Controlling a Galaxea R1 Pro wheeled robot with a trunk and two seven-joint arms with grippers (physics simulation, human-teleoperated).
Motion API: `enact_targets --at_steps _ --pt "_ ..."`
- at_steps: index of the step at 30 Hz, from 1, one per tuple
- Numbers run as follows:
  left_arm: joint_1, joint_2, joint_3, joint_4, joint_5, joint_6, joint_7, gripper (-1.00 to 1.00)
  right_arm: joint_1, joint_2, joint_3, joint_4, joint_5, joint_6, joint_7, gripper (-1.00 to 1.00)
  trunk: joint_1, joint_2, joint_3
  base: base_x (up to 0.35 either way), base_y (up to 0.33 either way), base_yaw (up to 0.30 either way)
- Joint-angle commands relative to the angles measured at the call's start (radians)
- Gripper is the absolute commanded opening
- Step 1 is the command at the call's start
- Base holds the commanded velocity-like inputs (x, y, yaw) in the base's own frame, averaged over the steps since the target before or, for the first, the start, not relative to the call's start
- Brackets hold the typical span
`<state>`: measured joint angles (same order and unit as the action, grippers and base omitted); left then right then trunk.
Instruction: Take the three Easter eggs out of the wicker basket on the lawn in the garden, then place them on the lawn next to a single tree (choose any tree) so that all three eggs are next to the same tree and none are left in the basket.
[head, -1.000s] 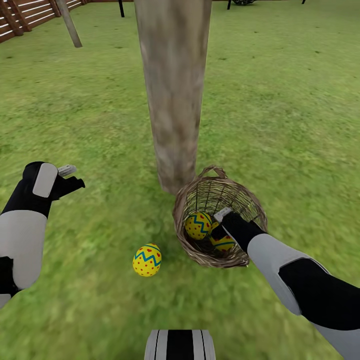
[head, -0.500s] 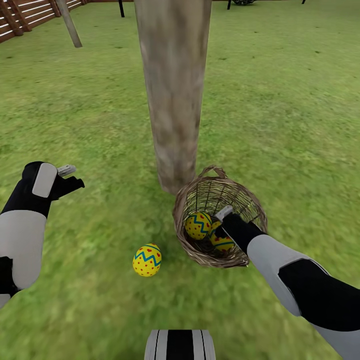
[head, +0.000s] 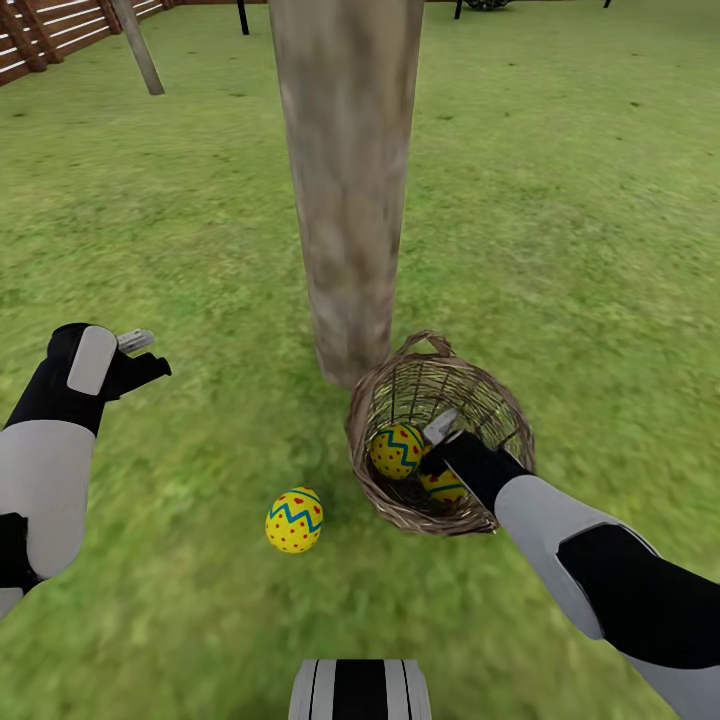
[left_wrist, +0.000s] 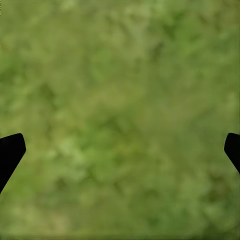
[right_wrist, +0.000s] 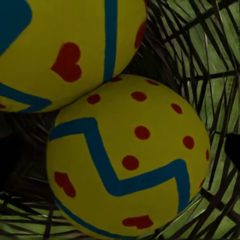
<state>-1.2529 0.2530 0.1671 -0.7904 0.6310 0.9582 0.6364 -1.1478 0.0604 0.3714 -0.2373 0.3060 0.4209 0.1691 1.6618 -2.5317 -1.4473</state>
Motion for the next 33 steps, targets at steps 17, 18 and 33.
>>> enact_targets --at_steps 17,18,33 --pt "0.0 0.001 0.0 -0.001 0.01 0.001 0.009 1.0 0.0 -0.002 0.0 0.003 0.015 0.004 0.017 1.0 0.003 -0.002 -0.032 0.0 0.0 0.0" --pt "0.0 0.001 0.0 -0.001 0.01 0.001 0.009 1.0 0.0 -0.002 0.0 0.003 0.016 0.004 0.016 1.0 0.003 -0.002 -0.032 0.0 0.0 0.0" --pt "0.0 0.0 0.001 -0.001 0.01 0.001 0.009 1.0 0.0 -0.002 0.0 -0.002 0.018 0.01 -0.035 1.0 0.003 -0.002 -0.032 0.0 0.0 0.0"
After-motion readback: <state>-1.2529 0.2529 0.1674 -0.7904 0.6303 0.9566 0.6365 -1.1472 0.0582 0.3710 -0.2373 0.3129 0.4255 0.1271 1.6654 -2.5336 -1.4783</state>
